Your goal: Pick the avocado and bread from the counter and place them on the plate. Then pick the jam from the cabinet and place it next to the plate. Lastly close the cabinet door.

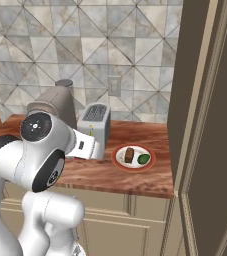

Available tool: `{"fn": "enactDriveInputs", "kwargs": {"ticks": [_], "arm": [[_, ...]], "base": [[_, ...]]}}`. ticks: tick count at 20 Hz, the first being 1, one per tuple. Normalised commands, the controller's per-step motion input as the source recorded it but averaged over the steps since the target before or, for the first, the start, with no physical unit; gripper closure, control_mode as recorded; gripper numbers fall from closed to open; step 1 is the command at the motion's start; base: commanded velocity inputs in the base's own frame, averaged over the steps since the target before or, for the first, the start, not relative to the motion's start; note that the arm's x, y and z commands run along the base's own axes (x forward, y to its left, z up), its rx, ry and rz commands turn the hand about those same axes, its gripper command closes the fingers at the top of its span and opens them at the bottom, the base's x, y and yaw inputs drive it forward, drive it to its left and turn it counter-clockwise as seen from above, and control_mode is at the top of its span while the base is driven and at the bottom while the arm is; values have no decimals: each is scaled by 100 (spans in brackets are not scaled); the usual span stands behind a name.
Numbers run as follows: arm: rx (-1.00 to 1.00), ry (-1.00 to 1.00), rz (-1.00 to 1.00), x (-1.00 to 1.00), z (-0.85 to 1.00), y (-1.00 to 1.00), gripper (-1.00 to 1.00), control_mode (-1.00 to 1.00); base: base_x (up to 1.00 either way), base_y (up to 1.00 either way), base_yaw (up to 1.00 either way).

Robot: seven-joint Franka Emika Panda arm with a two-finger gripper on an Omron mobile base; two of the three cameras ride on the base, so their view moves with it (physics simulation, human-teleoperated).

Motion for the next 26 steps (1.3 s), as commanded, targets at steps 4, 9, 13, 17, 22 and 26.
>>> {"fn": "enactDriveInputs", "kwargs": {"ticks": [4,9,13,17,22,26], "arm": [[0,0,1,0,-43,-26,100,-100],[0,0,0,2,-42,-9,100,-100],[0,0,0,16,-47,0,100,-100],[0,0,0,22,-45,-1,100,-100],[0,-2,2,25,-40,-11,100,-100],[0,-7,4,23,-42,-14,100,-100]], "base": [[0,0,0],[0,0,0],[0,0,0],[0,0,0],[0,0,0],[0,0,0]]}}
